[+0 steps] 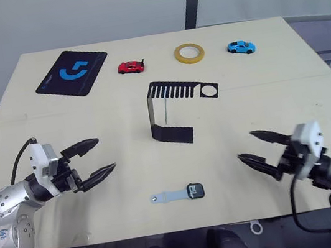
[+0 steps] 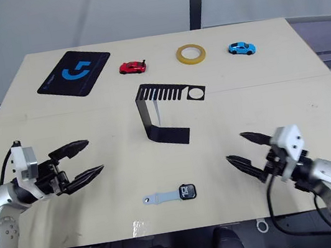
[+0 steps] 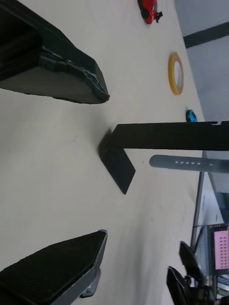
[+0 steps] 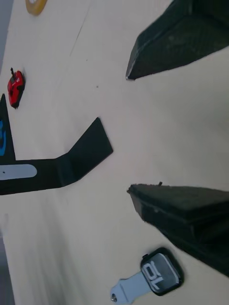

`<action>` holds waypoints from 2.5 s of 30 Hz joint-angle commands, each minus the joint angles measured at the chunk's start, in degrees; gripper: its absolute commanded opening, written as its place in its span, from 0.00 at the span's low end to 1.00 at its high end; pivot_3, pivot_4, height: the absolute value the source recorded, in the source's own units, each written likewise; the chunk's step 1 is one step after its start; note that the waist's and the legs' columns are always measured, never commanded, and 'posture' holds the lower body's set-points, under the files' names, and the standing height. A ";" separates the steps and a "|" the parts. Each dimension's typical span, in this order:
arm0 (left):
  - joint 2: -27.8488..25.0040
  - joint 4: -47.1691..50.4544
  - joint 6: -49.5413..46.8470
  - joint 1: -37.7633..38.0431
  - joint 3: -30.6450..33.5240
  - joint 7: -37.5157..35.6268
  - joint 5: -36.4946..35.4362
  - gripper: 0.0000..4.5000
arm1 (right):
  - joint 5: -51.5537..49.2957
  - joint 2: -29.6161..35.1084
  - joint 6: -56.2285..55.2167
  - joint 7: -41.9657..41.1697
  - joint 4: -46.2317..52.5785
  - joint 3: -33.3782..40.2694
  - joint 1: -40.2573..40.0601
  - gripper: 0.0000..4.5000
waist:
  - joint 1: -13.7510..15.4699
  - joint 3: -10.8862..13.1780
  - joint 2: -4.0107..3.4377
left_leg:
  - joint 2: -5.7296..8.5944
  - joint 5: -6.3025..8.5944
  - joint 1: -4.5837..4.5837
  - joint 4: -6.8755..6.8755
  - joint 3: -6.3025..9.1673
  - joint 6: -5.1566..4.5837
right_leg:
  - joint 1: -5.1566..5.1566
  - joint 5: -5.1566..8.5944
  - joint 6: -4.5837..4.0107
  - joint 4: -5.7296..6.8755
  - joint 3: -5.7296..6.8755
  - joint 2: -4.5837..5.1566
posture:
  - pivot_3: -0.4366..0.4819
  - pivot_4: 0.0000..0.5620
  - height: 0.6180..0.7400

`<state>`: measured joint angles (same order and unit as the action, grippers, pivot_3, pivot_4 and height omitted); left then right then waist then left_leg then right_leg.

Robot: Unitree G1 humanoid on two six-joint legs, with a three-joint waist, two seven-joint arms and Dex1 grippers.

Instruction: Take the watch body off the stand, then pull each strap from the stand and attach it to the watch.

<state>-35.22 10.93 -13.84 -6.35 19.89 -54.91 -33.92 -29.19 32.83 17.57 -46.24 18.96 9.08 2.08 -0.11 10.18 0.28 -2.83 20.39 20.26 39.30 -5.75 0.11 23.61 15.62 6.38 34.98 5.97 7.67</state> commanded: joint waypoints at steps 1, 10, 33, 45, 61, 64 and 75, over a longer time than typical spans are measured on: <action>4.31 9.25 -1.81 1.85 -1.13 8.53 -1.23 1.00 | 4.07 -4.07 0.99 4.17 -4.45 -6.13 7.03 0.35 | -0.14 -0.01 0.01 | 0.00 0.00 -0.01 0.01 0.00 0.00 | -0.01 -0.01 0.01 0.00 0.00 0.00 | 0.48 0.27 0.97; 10.00 16.66 -2.18 7.35 -6.63 16.66 1.93 1.00 | 15.50 -14.81 -6.72 8.87 -24.40 -15.17 22.98 0.00 | -0.19 -0.01 0.00 | -0.03 -0.07 0.01 0.00 -0.11 0.01 | 0.06 0.00 -0.01 0.02 0.00 -0.06 | 0.48 0.27 0.97; 15.88 18.25 3.09 5.81 -16.81 23.65 10.24 0.94 | 19.00 -17.47 -4.90 4.52 -37.09 -18.03 27.06 0.00 | -1.00 -0.03 -0.02 | -0.06 -0.06 0.05 0.00 -0.03 -0.01 | 0.05 0.01 -0.02 0.01 0.04 -0.03 | 0.48 0.27 0.97; 26.35 10.02 0.98 -5.29 -25.79 40.10 25.96 0.73 | 19.39 -17.69 -2.83 2.87 -37.27 -18.79 27.63 0.00 | -1.37 -0.08 0.01 | -0.04 -0.06 0.00 0.00 -0.03 -0.01 | -0.02 0.00 -0.01 -0.02 0.06 -0.04 | 0.48 0.27 0.97; 31.06 3.36 2.29 -9.99 -29.15 43.42 30.46 0.73 | 19.99 -18.35 -2.02 2.63 -36.91 -19.48 27.61 0.00 | -1.38 -0.08 0.03 | -0.06 -0.06 0.00 -0.01 -0.03 -0.01 | -0.01 0.00 -0.01 -0.04 0.09 -0.03 | 0.48 0.27 0.97; 31.49 1.85 2.94 -11.09 -28.80 43.95 30.81 0.73 | 19.94 -18.35 -1.80 2.61 -36.76 -19.56 27.56 0.00 | -1.36 -0.08 0.03 | -0.07 -0.06 0.00 -0.01 -0.02 -0.02 | -0.01 0.00 -0.01 -0.04 0.10 -0.03 | 0.48 0.27 0.97; 32.83 -1.14 5.74 -12.92 -28.16 45.59 31.45 0.73 | 19.89 -18.21 -0.91 2.37 -36.22 -20.06 27.06 0.00 | -1.37 -0.08 0.03 | -0.07 -0.05 0.01 -0.01 -0.02 -0.02 | -0.01 0.00 -0.01 -0.05 0.11 -0.02 | 0.48 0.27 0.97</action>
<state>-2.94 8.49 -9.78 -18.38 -8.90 -9.68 -2.79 -10.16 14.78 15.02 -43.53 -16.22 -9.77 30.66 -1.47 10.10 0.31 -2.90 20.34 20.27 39.29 -5.77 0.09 23.60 15.63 6.37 34.93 6.08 7.65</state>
